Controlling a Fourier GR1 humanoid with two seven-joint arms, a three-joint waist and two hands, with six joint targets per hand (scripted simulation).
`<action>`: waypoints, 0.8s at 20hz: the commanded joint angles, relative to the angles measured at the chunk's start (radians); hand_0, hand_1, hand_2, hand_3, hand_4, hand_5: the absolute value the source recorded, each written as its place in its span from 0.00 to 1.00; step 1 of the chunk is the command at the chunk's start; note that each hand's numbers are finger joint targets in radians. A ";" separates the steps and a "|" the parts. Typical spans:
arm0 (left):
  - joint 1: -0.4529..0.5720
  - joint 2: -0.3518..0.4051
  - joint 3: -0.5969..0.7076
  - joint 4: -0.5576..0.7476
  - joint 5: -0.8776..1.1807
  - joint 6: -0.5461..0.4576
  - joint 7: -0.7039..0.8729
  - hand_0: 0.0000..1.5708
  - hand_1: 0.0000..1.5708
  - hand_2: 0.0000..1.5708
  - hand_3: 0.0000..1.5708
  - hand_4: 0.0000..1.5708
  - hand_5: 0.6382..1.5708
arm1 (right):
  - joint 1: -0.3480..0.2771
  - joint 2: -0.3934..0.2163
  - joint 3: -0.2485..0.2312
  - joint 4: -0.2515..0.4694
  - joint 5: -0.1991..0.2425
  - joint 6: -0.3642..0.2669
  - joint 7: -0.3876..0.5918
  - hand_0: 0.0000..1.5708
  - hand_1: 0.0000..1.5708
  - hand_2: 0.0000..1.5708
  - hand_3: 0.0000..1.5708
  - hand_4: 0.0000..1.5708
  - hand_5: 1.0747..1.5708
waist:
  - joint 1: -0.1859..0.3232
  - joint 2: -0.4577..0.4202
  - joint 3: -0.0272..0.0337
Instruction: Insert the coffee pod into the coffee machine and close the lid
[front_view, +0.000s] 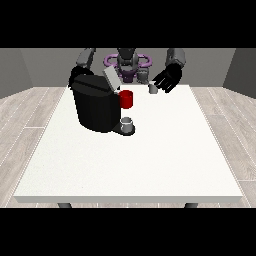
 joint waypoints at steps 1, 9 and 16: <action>-0.014 -0.008 0.007 -0.019 -0.009 -0.009 0.021 0.80 0.80 0.85 0.82 0.34 1.00 | 0.007 -0.003 -0.005 0.013 -0.011 0.019 -0.037 0.00 0.00 0.00 0.00 0.30 1.00 | -0.001 0.007 0.0000; -0.165 0.012 0.062 0.005 0.000 0.000 0.121 0.77 0.77 0.79 0.76 0.31 1.00 | -0.035 0.020 0.087 -0.053 0.013 -0.053 0.021 0.00 0.00 0.00 0.00 0.33 1.00 | -0.073 0.038 -0.0001; -0.257 0.047 0.069 0.008 -0.013 -0.030 0.148 0.81 0.81 0.85 0.81 0.33 1.00 | -0.048 0.015 0.062 -0.063 0.029 -0.019 -0.004 0.00 0.00 0.00 0.00 0.32 1.00 | -0.127 0.087 0.0003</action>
